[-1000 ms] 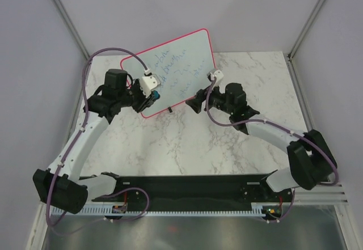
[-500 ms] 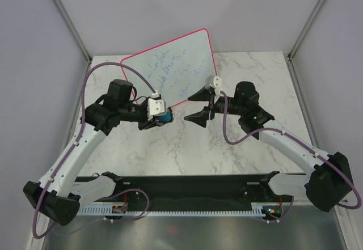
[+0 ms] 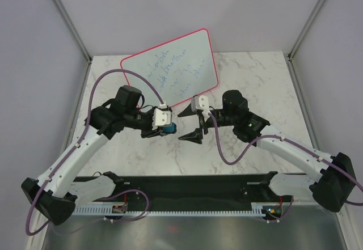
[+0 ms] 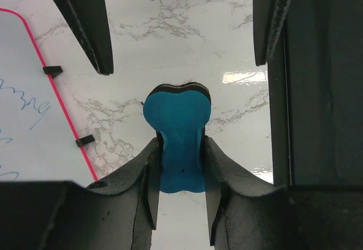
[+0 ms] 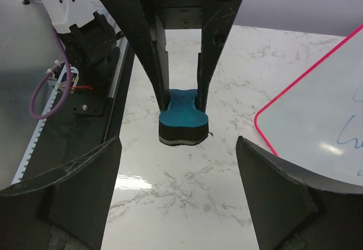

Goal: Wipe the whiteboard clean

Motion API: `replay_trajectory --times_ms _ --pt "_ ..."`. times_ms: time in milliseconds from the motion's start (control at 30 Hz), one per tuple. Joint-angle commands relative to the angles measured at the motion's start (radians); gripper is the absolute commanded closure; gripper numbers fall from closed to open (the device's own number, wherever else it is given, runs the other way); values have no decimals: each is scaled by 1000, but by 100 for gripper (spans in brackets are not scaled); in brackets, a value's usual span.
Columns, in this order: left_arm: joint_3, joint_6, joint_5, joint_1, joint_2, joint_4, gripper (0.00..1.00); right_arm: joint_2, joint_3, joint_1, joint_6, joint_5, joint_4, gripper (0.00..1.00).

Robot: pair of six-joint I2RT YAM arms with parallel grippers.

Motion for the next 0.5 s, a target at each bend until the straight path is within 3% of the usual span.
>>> replay_trajectory --times_ms 0,467 --pt "14 23 -18 -17 4 -9 98 16 56 36 1 42 13 10" --pt "14 10 -32 -35 10 0 98 114 100 52 46 76 22 16"
